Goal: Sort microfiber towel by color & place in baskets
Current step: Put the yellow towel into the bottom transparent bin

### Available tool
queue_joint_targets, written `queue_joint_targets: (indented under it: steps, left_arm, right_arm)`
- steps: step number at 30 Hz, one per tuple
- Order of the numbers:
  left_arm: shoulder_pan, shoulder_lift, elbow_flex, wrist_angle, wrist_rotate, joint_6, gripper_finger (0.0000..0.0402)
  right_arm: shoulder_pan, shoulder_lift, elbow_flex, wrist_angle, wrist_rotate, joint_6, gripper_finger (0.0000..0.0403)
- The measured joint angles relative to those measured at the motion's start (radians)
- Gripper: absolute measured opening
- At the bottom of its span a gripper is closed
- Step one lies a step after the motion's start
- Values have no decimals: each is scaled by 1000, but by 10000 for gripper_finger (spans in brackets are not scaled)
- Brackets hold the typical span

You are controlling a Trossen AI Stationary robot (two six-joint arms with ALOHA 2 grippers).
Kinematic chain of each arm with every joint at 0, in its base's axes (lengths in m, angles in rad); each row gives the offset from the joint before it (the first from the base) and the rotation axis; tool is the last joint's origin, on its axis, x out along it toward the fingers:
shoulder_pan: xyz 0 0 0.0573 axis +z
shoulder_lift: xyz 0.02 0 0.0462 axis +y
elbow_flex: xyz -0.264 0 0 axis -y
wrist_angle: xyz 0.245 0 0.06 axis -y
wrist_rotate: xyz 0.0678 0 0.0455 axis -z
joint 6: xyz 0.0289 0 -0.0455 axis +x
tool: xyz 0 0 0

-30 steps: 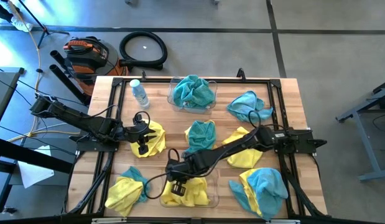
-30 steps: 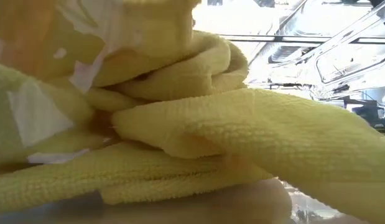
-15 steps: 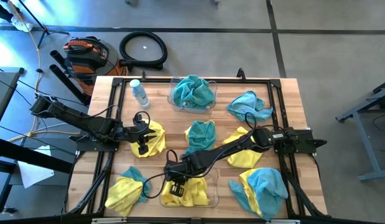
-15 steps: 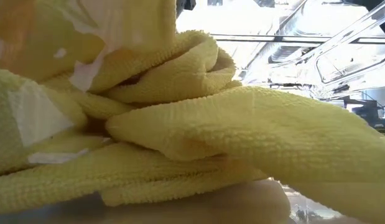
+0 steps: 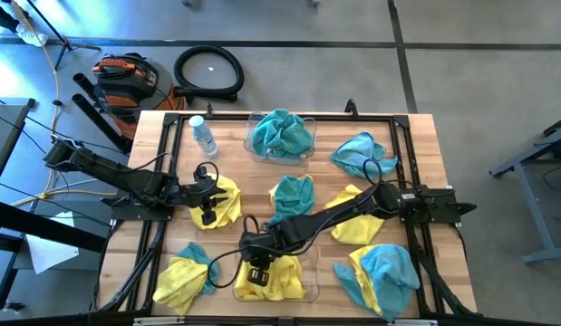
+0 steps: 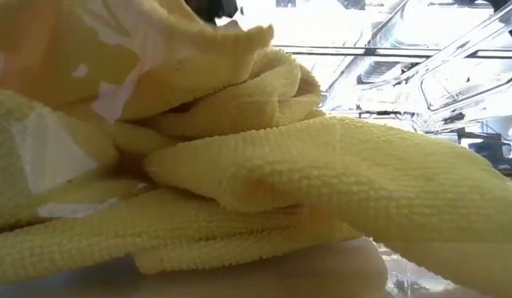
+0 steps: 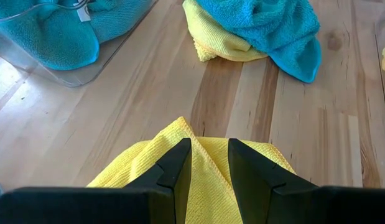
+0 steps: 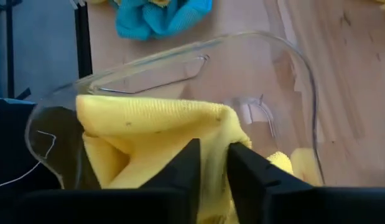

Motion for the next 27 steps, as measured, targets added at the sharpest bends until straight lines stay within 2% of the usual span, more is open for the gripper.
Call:
queue_joint_targets:
  steps: [6, 12, 18, 27]
  left_arm:
    - [0, 0, 0, 0, 0, 0, 92]
    - [0, 0, 0, -4, 0, 0, 92]
    - [0, 0, 0, -6, 0, -9, 92]
    - [0, 0, 0, -7, 0, -27, 92]
  right_arm:
    - [-1, -44, 0, -70, -12, 26, 130]
    - [21, -89, 0, -146, 11, 53, 144]
    - [74, -60, 0, -184, 35, 82, 113]
    - [50, 43, 0, -160, 21, 124, 50]
